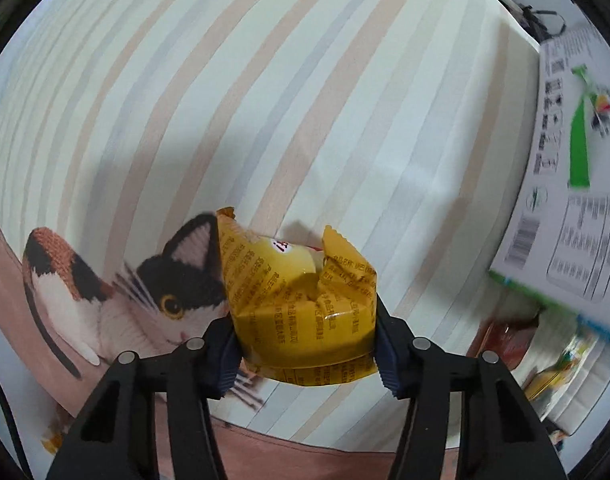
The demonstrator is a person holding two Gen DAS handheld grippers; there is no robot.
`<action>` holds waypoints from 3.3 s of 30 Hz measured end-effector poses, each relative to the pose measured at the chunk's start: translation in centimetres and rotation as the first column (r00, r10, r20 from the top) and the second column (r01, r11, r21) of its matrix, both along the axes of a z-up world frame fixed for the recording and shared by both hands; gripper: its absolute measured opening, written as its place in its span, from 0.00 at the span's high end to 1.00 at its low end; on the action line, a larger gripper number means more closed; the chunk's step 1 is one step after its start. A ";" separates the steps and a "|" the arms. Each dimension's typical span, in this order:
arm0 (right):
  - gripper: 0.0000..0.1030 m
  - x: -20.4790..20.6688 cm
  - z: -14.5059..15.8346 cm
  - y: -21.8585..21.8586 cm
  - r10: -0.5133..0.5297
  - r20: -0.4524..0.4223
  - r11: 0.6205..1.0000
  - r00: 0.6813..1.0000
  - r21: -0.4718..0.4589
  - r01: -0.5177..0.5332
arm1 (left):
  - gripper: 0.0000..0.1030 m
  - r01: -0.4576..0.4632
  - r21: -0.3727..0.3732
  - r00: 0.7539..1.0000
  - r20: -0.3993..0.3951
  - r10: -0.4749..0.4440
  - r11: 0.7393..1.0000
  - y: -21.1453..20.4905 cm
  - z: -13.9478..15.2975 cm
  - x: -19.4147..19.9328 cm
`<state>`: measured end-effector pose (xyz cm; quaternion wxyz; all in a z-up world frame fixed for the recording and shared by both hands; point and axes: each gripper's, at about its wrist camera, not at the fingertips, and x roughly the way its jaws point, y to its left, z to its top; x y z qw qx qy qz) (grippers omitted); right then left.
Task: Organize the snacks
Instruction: 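Grasp the yellow bag with the left gripper while the right gripper holds the white packet, then carry the yellow bag and white packet into the box and open both grippers, then grasp the red sauce packet with the left gripper while the right gripper grasps the egg-cake bag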
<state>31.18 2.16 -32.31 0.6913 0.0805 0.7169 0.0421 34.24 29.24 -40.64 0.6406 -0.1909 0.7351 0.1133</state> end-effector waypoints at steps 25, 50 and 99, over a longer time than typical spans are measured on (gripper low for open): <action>0.27 -0.6 13.8 -7.4 -0.068 0.186 0.983 0.980 0.178 0.035 | 0.49 0.332 -0.038 0.882 0.368 -0.296 0.942 -14.7 21.0 -1.9; 0.12 14.0 6.7 -11.4 -0.103 0.063 0.995 0.993 0.010 0.103 | 0.43 0.373 -0.070 0.928 0.022 -0.372 0.925 -17.4 8.2 11.4; 0.06 -3.0 -0.3 -20.8 -0.466 -0.066 0.862 0.882 0.191 0.470 | 0.09 0.832 0.095 0.539 0.090 -0.837 0.546 -23.9 0.1 -0.1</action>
